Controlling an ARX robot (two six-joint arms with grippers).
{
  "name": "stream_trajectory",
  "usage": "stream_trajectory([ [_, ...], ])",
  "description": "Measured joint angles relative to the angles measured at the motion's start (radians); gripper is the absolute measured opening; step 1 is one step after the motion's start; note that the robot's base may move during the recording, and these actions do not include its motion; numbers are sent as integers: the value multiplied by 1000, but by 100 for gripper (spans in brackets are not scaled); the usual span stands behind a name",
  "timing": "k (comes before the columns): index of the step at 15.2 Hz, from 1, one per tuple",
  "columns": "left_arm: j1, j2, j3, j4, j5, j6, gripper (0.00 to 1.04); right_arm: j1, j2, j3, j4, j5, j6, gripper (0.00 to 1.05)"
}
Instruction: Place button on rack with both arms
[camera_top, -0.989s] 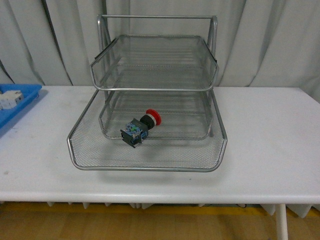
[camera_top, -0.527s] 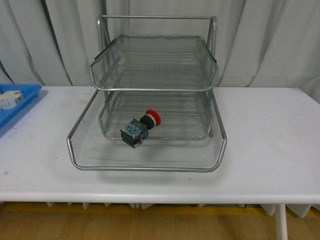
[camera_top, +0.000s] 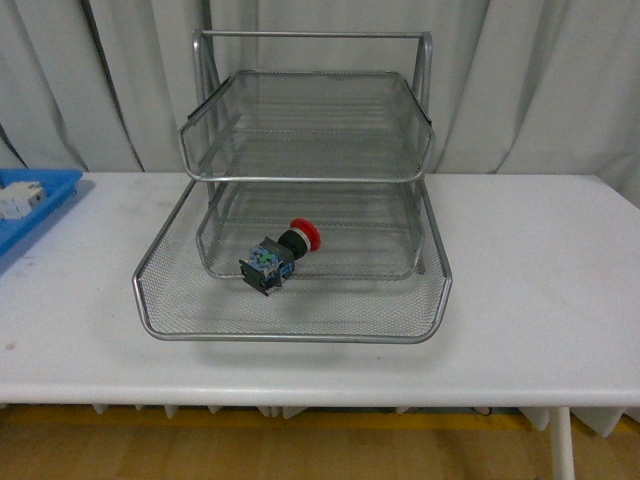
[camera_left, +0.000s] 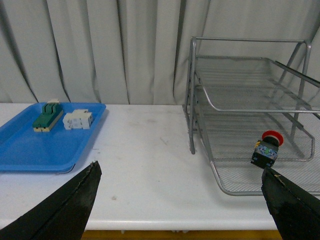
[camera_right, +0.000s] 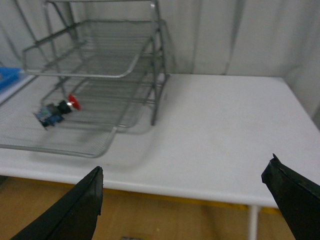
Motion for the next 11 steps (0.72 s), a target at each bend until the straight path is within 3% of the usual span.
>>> stream_trajectory([
  [2, 0, 0, 0, 0, 0, 0, 98, 85, 369, 75, 248, 11, 26, 98],
  [5, 0, 0, 0, 0, 0, 0, 98, 166, 893, 218, 400, 54, 104, 98],
  [11, 0, 0, 0, 0, 0, 0, 98, 333, 1415, 489, 306, -31, 336, 21],
])
